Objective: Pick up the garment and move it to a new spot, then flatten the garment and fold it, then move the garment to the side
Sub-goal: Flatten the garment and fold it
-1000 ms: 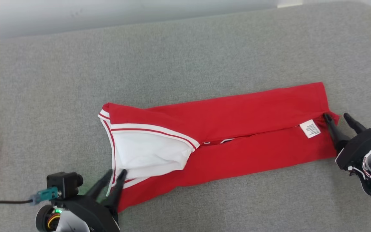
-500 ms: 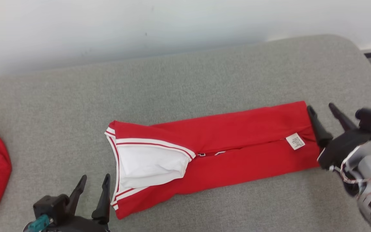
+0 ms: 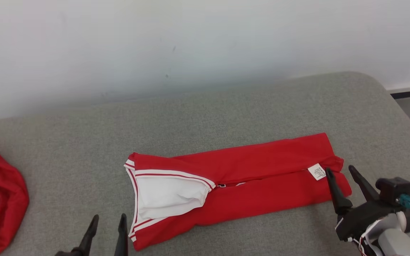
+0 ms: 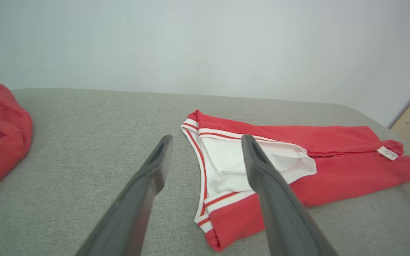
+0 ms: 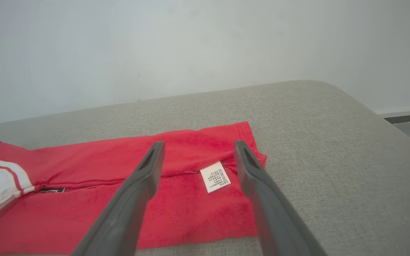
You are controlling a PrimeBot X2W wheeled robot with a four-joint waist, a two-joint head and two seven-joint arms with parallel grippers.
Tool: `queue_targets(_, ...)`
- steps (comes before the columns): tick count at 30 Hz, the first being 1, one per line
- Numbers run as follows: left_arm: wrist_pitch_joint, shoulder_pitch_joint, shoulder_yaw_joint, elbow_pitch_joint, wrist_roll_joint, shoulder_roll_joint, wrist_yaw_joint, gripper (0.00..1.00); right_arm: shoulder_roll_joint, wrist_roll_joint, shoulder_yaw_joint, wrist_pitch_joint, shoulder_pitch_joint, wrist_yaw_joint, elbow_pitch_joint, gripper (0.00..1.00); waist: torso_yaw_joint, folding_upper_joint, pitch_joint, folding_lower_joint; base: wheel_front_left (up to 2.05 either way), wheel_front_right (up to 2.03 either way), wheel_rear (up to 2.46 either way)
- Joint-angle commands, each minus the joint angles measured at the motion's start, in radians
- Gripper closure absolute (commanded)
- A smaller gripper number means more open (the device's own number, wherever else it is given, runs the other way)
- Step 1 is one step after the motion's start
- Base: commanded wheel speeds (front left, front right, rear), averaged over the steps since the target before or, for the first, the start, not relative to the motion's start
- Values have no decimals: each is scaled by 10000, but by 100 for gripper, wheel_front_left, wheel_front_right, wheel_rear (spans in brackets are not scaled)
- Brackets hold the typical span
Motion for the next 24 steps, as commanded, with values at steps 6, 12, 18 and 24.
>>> queue_targets(6, -71, 789, 301, -506, 1333, -542, -128, 0, 298, -278, -817, -31, 934, -11, -308, 0, 168, 1, -325, 2, 0, 0, 0)
queue_targets(12, -72, 1520, 766, -870, 2628, -1232, -390, 0, 465, -325, -1601, -33, 1747, -11, -528, 0, 384, 1, -409, 2, 0, 0, 0)
queue_targets(18, -73, 1958, 1113, -1037, 3336, -1662, -764, 0, 509, 109, -2042, -33, 2054, -11, -388, 0, 579, 1, -404, 2, 0, 0, 0)
queue_targets(24, -74, 2091, 1269, -1019, 3800, -1995, -1129, 0, 366, 801, -2096, 112, 1448, -11, 505, 0, 803, 1, -293, 2, 0, 0, 0)
